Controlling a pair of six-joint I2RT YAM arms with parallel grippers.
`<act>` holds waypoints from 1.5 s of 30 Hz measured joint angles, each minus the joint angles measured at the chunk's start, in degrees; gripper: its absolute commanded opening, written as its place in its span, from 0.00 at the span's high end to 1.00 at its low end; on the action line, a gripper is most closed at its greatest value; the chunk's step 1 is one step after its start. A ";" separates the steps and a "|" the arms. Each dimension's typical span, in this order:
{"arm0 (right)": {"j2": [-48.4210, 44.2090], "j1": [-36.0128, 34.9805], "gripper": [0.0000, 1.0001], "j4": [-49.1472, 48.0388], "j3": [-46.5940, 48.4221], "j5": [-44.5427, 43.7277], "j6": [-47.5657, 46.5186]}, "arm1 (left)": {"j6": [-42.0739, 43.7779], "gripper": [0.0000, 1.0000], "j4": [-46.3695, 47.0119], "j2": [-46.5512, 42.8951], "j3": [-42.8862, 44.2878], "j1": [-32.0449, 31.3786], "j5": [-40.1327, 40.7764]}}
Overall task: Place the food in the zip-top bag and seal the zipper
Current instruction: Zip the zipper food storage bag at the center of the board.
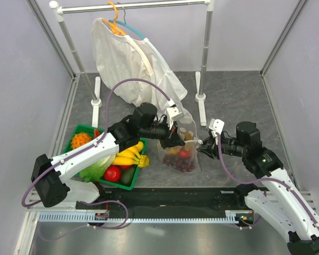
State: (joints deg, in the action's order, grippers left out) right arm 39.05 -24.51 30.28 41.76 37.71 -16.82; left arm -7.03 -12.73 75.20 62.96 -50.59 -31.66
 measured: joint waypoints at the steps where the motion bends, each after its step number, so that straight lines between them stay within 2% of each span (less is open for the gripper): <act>1: 0.35 0.00 0.66 -0.74 -0.15 0.02 0.44 | -0.24 0.98 0.20 0.13 0.00 0.00 0.00; 2: 0.72 0.00 0.66 -1.31 -0.24 0.02 0.79 | -0.46 0.98 0.42 0.22 0.00 0.00 0.00; 4: 0.87 0.00 0.80 -2.29 -0.44 0.02 1.42 | -0.79 0.98 0.66 0.24 0.00 0.00 -0.02; 6: 0.76 0.00 1.00 -3.13 -0.48 0.04 1.97 | -0.92 0.98 0.94 0.24 0.00 0.00 -0.02; 8: 0.68 0.00 1.00 -3.58 -0.48 0.00 2.08 | -0.96 0.97 0.94 0.24 0.00 0.02 -0.02; 10: 0.66 0.00 1.00 -3.52 -0.48 -0.07 2.01 | -0.94 0.88 0.90 0.24 0.00 0.17 -0.02; 11: 0.61 0.00 1.00 -3.43 -0.48 -0.07 1.81 | -0.92 0.74 0.85 0.24 0.00 0.33 -0.07; 14: -0.17 0.00 1.00 -2.36 -0.48 -0.04 0.55 | 0.46 0.48 0.72 0.15 0.00 2.01 -1.84; 17: -1.55 -0.02 1.00 -0.85 -0.48 0.09 -1.38 | 5.97 0.34 -0.90 -0.52 0.11 3.87 -3.80; 18: -1.79 0.00 1.00 -0.24 -0.48 0.15 -2.14 | 9.09 0.33 -1.51 -0.98 0.31 4.24 -4.76; 21: -1.99 -0.02 1.00 1.38 -0.48 0.35 -4.46 | 16.98 0.31 -2.45 -1.66 2.03 4.00 -7.37; 26: -1.86 -0.02 1.00 2.05 -0.48 0.66 -6.75 | 29.77 0.28 -3.37 0.76 9.73 0.76 -10.97; 31: -1.88 -0.02 1.00 2.08 -0.48 0.66 -7.74 | 38.03 0.30 -3.52 5.55 12.70 -3.19 -12.35; 39: -2.49 0.00 1.00 2.12 -0.48 0.68 -8.57 | 42.99 0.37 -4.96 12.57 13.42 -6.16 -11.65; 42: -2.95 -0.02 1.00 2.43 -0.48 0.70 -8.81 | 43.52 0.44 -4.96 14.16 14.45 -6.19 -10.80; 45: -3.13 -0.02 1.00 2.89 -0.48 0.92 -9.11 | 43.93 0.55 -4.96 14.95 15.65 -6.19 -10.43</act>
State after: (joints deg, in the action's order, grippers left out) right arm 35.92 -24.53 33.17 41.28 38.63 -25.93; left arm 36.91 -17.69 90.15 78.61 -56.77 -42.09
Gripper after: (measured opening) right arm 0.010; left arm 0.530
